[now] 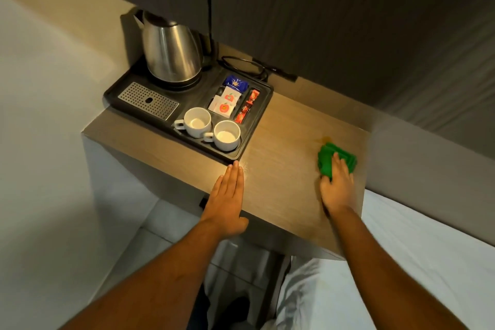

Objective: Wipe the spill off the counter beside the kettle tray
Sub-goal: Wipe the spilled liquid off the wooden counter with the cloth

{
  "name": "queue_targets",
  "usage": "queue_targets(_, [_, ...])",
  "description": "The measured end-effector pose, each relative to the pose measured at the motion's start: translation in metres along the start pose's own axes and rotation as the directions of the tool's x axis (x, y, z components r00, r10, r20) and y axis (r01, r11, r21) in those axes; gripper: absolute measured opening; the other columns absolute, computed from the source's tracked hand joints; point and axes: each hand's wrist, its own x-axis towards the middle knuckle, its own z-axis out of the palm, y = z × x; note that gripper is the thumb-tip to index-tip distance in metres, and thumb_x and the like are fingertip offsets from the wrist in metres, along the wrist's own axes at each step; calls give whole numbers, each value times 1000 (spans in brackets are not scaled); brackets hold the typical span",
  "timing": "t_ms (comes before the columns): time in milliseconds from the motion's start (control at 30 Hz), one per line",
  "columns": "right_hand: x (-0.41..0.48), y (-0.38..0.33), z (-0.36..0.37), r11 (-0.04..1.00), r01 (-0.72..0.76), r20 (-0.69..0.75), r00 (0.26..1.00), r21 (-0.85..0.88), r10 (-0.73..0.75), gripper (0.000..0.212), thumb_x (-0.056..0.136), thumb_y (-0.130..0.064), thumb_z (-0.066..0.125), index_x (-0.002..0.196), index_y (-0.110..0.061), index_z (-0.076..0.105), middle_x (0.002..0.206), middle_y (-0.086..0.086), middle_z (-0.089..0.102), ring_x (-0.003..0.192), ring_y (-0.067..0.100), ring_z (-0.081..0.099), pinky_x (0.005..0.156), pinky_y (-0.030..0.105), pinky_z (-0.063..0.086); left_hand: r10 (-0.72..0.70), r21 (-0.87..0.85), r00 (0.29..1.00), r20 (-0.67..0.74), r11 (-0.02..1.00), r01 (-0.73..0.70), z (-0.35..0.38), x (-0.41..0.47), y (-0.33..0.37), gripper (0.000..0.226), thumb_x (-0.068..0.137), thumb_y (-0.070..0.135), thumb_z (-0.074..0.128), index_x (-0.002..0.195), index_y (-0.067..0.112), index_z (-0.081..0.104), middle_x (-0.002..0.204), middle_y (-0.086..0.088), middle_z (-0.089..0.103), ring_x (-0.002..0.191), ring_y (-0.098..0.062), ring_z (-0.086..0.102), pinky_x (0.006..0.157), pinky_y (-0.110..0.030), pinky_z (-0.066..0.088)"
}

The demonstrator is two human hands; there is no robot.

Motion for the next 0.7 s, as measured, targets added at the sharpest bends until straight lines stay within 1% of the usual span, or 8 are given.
queue_targets(100, [10, -59, 27, 998, 61, 18, 998, 29, -61, 71, 100, -15, 52, 165, -21, 24, 172, 7, 26, 158, 31, 24, 130, 50, 21, -7, -9, 1000, -5, 1000, 7, 0, -1, 2, 137, 80, 37, 76, 161, 7, -29, 172, -16, -37, 160, -32, -31, 134, -48, -7])
queue_targets(167, [-40, -87, 60, 972, 221, 73, 971, 79, -227, 78, 94, -11, 54, 164, -28, 24, 172, -1, 26, 160, 24, 20, 131, 50, 19, -12, -12, 1000, -17, 1000, 12, 1, -2, 2, 136, 82, 37, 75, 160, 7, -32, 171, -16, -40, 159, -32, -33, 134, -49, -8])
queue_targets(233, [-106, -95, 84, 923, 374, 183, 904, 95, -385, 89, 85, -11, 52, 163, -37, 18, 172, -10, 21, 162, 15, 11, 131, 48, 11, -3, -53, 999, -47, 999, 0, 1, -3, 2, 134, 83, 38, 73, 160, 6, -32, 171, -16, -38, 160, -30, -32, 135, -49, -8])
queue_targets(300, [-142, -89, 92, 903, 420, 228, 874, 92, -429, 98, 81, -15, 49, 162, -49, 5, 172, -15, 18, 162, 10, 9, 131, 44, 7, 11, -99, 997, -75, 995, -18, 2, -4, 1, 134, 83, 39, 75, 162, 5, -28, 173, -16, -34, 162, -28, -28, 135, -47, -8])
queue_targets(400, [-123, -93, 90, 903, 428, 229, 876, 35, -424, 86, 84, -17, 48, 163, -37, 21, 172, -9, 23, 162, 12, 13, 131, 44, 11, -6, -105, 996, -90, 994, -3, 1, -6, 2, 132, 83, 36, 74, 161, 6, -29, 173, -15, -34, 162, -27, -28, 135, -47, -8])
queue_targets(500, [-66, -119, 80, 910, 414, 197, 895, -25, -401, 77, 90, -13, 53, 162, -25, 29, 173, -3, 23, 162, 17, 15, 132, 44, 12, -39, 1, 995, -90, 999, 40, 3, -3, 7, 136, 84, 38, 75, 158, 7, -34, 171, -17, -37, 160, -32, -30, 135, -50, -6])
queue_targets(600, [10, -135, 63, 944, 330, 137, 936, -21, -325, 71, 96, -11, 53, 163, -20, 29, 172, 3, 27, 160, 26, 23, 131, 46, 18, -52, 16, 996, -72, 998, 53, 4, -2, 8, 139, 82, 39, 79, 161, 7, -30, 172, -16, -38, 160, -33, -30, 134, -49, -7])
queue_targets(700, [78, -96, 28, 983, 168, 76, 984, -79, -162, 68, 98, -12, 52, 163, -16, 30, 167, 13, 36, 147, 39, 41, 122, 49, 34, -53, 21, 997, -59, 998, 55, 3, -2, 6, 140, 81, 40, 80, 161, 7, -30, 171, -15, -39, 160, -32, -31, 131, -46, -11])
